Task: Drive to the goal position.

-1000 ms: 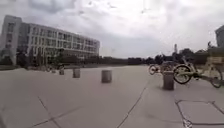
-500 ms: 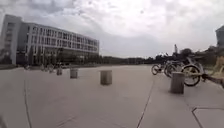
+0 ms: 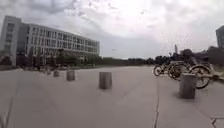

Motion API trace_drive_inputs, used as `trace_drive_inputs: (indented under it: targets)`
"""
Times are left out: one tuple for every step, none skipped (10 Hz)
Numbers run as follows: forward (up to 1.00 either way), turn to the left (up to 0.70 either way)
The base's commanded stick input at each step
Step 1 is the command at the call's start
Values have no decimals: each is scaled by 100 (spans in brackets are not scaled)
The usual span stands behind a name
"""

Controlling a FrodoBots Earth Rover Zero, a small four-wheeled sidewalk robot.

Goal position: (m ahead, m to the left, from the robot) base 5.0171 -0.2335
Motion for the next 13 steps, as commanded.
trace_drive_inputs:
  targets:
    - [70, 0]
    - [70, 0]
    - [70, 0]
    - [70, 0]
    - [70, 0]
    - [70, 0]
    - [70, 0]
    - [70, 0]
    - [70, 0]
    - [70, 0]
    - [70, -1]
    - [70, -6]
    - [70, -19]
